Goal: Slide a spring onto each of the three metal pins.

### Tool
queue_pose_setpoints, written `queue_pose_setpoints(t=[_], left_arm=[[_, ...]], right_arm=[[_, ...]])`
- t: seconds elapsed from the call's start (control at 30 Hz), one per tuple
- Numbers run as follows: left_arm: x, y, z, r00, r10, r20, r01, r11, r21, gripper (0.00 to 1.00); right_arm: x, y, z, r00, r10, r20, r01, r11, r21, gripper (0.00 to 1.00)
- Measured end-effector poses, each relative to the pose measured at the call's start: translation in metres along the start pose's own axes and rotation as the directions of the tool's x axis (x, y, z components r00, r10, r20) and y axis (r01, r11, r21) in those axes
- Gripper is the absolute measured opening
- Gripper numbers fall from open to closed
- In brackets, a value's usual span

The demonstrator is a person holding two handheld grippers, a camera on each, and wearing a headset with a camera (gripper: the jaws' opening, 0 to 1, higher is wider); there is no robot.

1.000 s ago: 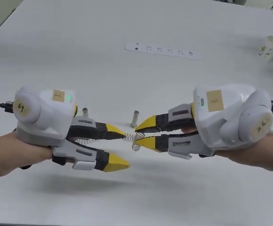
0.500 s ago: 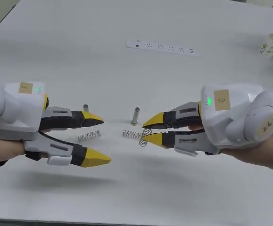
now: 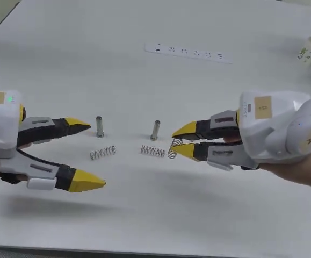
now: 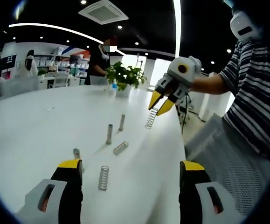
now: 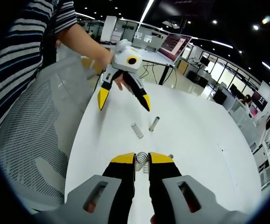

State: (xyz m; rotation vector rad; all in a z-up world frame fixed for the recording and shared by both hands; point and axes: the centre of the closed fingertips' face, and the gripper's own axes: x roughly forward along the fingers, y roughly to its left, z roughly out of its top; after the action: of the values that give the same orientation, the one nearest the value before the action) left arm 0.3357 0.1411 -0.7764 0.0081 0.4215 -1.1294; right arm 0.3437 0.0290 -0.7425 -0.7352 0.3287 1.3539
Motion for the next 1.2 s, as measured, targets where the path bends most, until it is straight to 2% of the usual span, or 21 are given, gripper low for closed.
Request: queue_pose_setpoints(t=[0.1, 0.17, 0.33, 0.6, 0.97, 1.2], left_arm=[[-0.004, 0.005, -0.005, 0.9998, 0.022, 0.001, -0.022, 1.0, -0.007, 0.91], [-0.006, 0.01, -0.01, 0.998, 0.063, 0.0, -0.063, 0.998, -0.008, 0.98], [-0.01, 0.013, -0.015, 0.9969, 0.079, -0.007, -0.079, 0.997, -0.012, 0.98], [-0.011, 0.015, -0.012, 0.9956, 0.093, 0.008, -0.093, 0.995, -0.022, 0.98], [-0.016, 0.019, -0.01, 0.9933, 0.112, 0.031, -0.11, 0.993, -0.045, 0.98], [-0.018, 0.019, -0.011, 0.9922, 0.12, 0.033, -0.118, 0.992, -0.05, 0.98]], right_arm=[[-0.002, -0.003, -0.004, 0.9999, -0.01, -0.006, 0.011, 1.0, 0.008, 0.07], [-0.005, -0.007, -0.007, 0.9996, -0.024, -0.013, 0.024, 1.0, 0.015, 0.07], [-0.011, -0.012, -0.016, 0.9987, -0.044, -0.027, 0.044, 0.999, 0.03, 0.07], [-0.021, -0.024, -0.03, 0.9953, -0.077, -0.059, 0.08, 0.995, 0.054, 0.07], [-0.03, -0.052, -0.049, 0.9858, -0.138, -0.096, 0.146, 0.985, 0.089, 0.07], [-0.036, -0.076, -0.054, 0.9753, -0.198, -0.098, 0.209, 0.97, 0.127, 0.07]])
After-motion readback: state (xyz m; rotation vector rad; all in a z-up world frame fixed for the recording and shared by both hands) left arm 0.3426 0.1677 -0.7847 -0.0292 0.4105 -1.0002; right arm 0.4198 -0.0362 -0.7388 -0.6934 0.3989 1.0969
